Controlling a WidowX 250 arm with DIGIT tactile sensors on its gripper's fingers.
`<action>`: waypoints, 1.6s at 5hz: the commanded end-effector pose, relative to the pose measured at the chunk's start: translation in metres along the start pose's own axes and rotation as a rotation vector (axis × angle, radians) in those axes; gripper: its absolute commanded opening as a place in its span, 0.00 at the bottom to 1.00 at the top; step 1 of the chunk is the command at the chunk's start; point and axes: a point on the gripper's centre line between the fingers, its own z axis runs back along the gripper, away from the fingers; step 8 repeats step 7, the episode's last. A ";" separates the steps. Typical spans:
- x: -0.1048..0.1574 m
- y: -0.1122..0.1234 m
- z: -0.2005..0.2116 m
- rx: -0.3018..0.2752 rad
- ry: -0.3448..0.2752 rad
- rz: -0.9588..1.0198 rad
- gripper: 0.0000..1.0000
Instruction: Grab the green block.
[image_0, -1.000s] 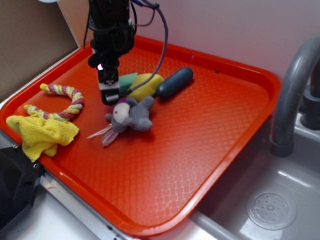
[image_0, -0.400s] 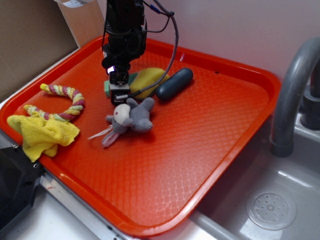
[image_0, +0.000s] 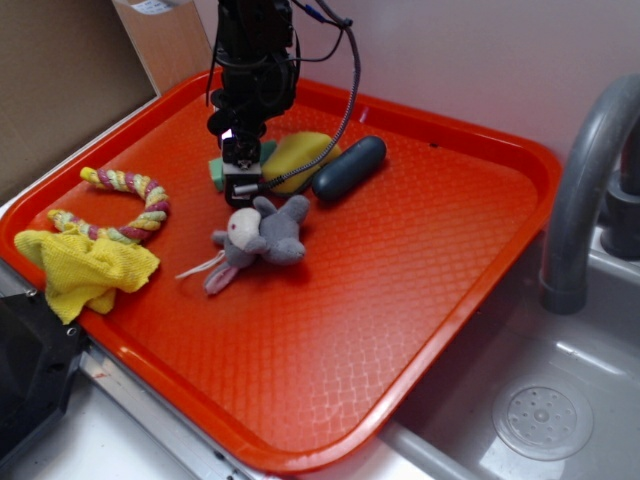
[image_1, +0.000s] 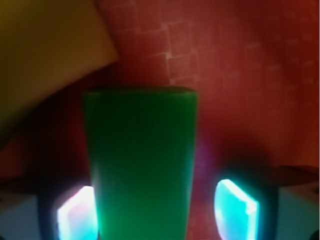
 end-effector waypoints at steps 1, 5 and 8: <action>-0.010 0.014 0.018 0.031 0.033 0.099 0.00; -0.104 -0.009 0.171 -0.298 -0.232 0.679 0.00; -0.094 -0.004 0.165 -0.273 -0.322 0.526 0.00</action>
